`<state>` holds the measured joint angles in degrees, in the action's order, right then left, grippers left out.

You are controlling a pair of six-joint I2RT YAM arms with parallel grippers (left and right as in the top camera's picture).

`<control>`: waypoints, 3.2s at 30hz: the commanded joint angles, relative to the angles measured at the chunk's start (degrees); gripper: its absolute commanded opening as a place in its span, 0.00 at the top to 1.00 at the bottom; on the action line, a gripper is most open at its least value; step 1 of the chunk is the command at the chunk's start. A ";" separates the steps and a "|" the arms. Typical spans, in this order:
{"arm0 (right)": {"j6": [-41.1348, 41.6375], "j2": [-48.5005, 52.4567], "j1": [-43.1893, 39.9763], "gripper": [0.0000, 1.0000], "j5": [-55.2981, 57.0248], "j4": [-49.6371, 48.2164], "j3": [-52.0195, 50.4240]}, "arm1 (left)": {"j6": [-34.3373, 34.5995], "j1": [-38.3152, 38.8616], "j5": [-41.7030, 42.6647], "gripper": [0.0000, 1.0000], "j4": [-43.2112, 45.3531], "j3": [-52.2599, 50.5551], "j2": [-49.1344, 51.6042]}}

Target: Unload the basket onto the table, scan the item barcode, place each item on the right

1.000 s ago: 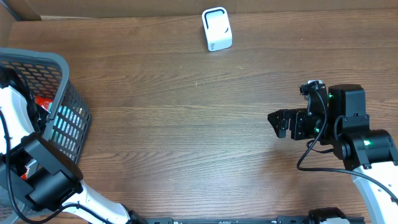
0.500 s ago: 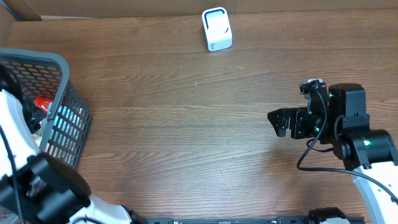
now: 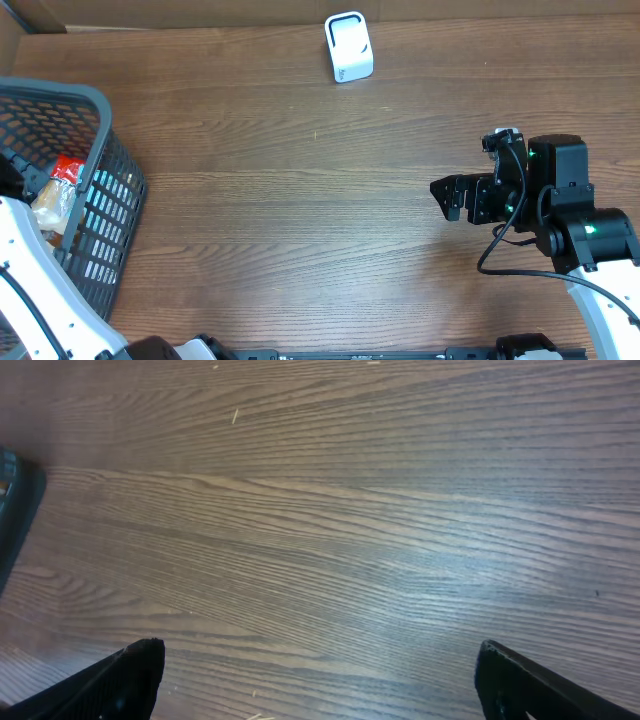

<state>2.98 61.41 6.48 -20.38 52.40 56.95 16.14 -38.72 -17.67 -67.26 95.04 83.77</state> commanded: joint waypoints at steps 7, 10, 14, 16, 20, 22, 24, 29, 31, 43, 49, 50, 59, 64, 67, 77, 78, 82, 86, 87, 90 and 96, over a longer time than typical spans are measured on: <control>0.02 -0.20 0.31 0.00 -0.35 0.00 1.20 | -4.15 -0.20 9.31 0.96 2.40 6.40 -4.92; 0.02 -0.20 0.31 0.00 -0.35 0.04 1.20 | -4.09 -0.22 9.84 0.96 0.98 6.58 -4.74; 0.02 -0.20 0.31 0.00 -0.35 0.33 1.20 | -4.11 -0.22 9.84 0.96 0.13 6.58 -4.72; 0.02 -0.20 0.31 0.00 -0.33 0.42 1.20 | -3.87 -0.22 9.84 0.96 0.07 6.58 -4.70; 0.02 -0.20 0.31 0.00 -0.35 0.46 1.20 | -3.26 -0.24 9.81 0.96 -1.09 6.10 -4.37; 0.02 -0.20 0.31 0.00 -0.35 0.46 1.20 | -3.28 -0.26 9.77 0.96 -1.64 4.96 -4.04; 0.02 -0.20 0.31 0.00 -0.35 0.44 1.20 | -3.13 -0.26 9.77 0.96 -1.60 2.34 -3.19; 0.02 -0.20 0.31 0.00 -0.33 0.66 1.20 | -1.25 -0.39 8.31 0.79 -1.42 0.04 -0.11; 0.02 -0.20 0.31 0.00 -0.33 0.87 1.20 | -0.24 -0.92 8.07 0.58 -1.38 0.04 1.22; 0.00 -0.20 0.31 0.00 -0.31 0.81 1.20 | -0.35 -7.72 5.90 0.38 -2.47 -1.70 11.43; -0.02 -0.20 0.31 0.00 -0.31 0.85 1.20 | -3.23 -10.21 6.34 0.19 5.79 -12.39 12.57; -0.02 -0.20 0.31 0.00 -0.31 0.85 1.20 | -3.67 -10.82 6.34 0.03 7.67 -14.08 12.57; -0.02 -0.20 0.31 0.00 -0.31 0.87 1.20 | -6.93 -13.09 11.43 0.00 25.44 -21.05 12.57; -0.02 -0.20 0.31 0.00 -0.31 0.87 1.20 | -6.62 -13.00 15.89 0.00 30.56 -21.35 14.93; -0.02 -0.20 0.31 0.00 -0.31 0.81 1.20 | -3.52 -13.03 16.00 0.00 29.64 -21.35 18.32; 0.00 -0.20 0.31 0.00 -0.33 1.31 1.20 | -0.70 -12.68 14.53 0.00 29.14 -21.35 27.82; 0.00 -0.20 0.31 0.00 -0.33 1.31 1.20 | -0.72 -12.61 14.56 0.00 29.11 -21.35 27.87; 0.02 -0.20 0.31 0.00 -0.33 1.31 1.20 | -0.94 -12.63 14.53 0.19 28.06 -21.33 27.80; 0.02 -0.20 0.31 0.00 -0.33 1.29 1.20 | -0.92 -12.63 14.56 0.58 26.73 -21.31 27.80; 0.00 -0.20 0.31 0.00 -0.31 1.29 1.20 | -0.92 -12.63 14.58 0.60 26.56 -21.29 27.80; 0.00 -0.20 0.31 0.00 -0.31 1.29 1.20 | -0.90 -12.63 14.80 0.61 25.92 -21.27 27.76; 0.00 -0.20 0.31 0.00 -0.33 1.27 1.20 | -0.90 -12.63 15.04 0.69 21.84 -18.25 27.74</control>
<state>3.01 61.41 6.48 -20.56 53.78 56.95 14.92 -51.75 -4.69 -42.61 75.77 108.75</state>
